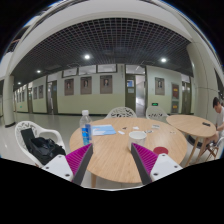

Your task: Pour water

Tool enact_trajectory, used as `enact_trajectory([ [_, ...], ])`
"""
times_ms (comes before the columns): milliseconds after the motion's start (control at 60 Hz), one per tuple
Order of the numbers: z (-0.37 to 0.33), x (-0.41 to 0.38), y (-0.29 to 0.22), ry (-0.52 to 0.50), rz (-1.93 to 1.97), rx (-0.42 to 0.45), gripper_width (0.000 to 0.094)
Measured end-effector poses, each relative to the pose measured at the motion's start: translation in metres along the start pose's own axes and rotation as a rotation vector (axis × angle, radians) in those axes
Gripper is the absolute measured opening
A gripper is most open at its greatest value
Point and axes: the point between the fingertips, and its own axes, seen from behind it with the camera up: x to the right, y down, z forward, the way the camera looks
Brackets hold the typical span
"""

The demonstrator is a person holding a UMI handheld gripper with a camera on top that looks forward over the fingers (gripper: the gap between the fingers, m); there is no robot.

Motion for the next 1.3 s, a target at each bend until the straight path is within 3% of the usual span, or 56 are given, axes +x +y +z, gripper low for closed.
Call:
enact_trajectory([
  [250, 0.022, -0.026, -0.001, -0.065, 0.000, 0.014, 0.0825],
  [483, 0.110, -0.096, -0.003, -0.169, -0.014, 0.029, 0.0802],
  [617, 0.198, -0.131, 0.013, -0.117, -0.024, -0.032, 0.0789],
  [783, 0.278, -0.129, 0.016, -0.025, -0.047, -0.026, 0.0773],
  [833, 0.292, -0.128, 0.018, -0.014, -0.054, -0.032, 0.0741],
  [883, 0.301, -0.131, 0.022, -0.006, -0.065, -0.036, 0.0508],
  [900, 0.304, -0.132, 0.019, -0.002, -0.067, -0.029, 0.0472],
  [1033, 0.302, -0.128, 0.021, -0.020, -0.010, -0.006, 0.0339],
  [1167, 0.301, -0.124, 0.018, -0.043, 0.059, -0.017, 0.0320],
  [1300, 0.282, -0.115, -0.029, -0.115, 0.420, 0.043, 0.0320],
])
